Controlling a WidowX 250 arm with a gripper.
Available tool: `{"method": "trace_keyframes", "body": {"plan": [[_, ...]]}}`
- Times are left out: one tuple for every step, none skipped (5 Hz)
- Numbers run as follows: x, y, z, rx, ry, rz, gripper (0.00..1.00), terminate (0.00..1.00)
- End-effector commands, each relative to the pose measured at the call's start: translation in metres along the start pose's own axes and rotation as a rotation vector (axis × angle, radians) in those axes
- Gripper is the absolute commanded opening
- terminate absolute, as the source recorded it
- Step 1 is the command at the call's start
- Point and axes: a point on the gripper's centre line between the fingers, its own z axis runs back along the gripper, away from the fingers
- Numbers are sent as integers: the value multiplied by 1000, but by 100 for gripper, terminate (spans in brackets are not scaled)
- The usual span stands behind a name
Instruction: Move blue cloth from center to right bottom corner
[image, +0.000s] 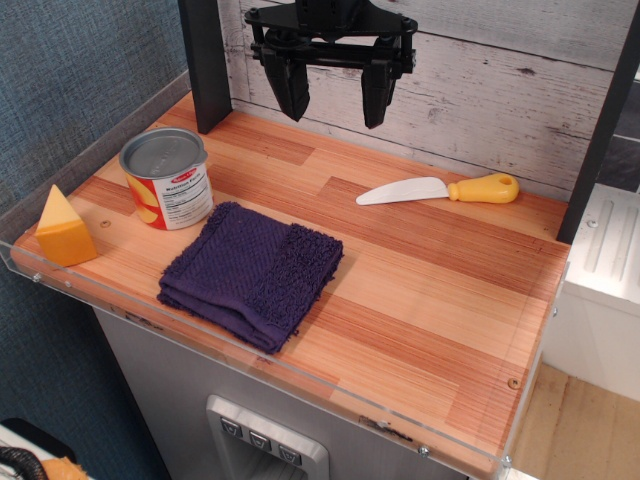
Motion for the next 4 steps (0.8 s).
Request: {"method": "trace_keyframes", "body": {"plan": [[0,0,0,0,0,0,100,0],[-19,13,-7,41,49,-9,100,0],[-38,28,-18,55,71,-21,100,0],[-51,42,-26,70,56,-40,0,0]]}}
